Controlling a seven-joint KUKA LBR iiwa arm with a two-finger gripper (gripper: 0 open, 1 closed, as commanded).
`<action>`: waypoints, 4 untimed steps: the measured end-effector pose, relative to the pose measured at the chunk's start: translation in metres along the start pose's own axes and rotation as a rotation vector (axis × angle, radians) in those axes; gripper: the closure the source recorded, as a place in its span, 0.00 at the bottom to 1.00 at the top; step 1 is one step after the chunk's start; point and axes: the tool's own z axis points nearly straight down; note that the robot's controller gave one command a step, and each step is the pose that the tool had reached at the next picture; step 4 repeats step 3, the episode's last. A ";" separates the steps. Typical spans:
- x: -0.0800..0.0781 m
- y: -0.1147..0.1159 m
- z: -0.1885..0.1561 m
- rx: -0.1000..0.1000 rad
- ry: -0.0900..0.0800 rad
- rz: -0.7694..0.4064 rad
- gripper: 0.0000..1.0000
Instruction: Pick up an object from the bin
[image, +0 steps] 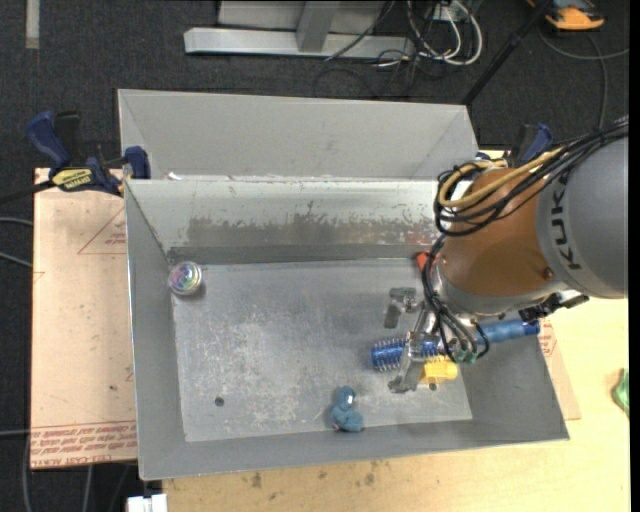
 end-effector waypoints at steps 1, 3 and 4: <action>-0.027 -0.026 0.064 0.001 0.004 -0.049 0.00; -0.068 -0.048 -0.082 0.001 -0.011 -0.060 1.00; -0.068 -0.048 -0.082 0.001 -0.011 -0.060 1.00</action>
Offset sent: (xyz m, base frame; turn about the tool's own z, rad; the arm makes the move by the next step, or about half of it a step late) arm 0.0237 -0.0280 -0.0601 -0.0524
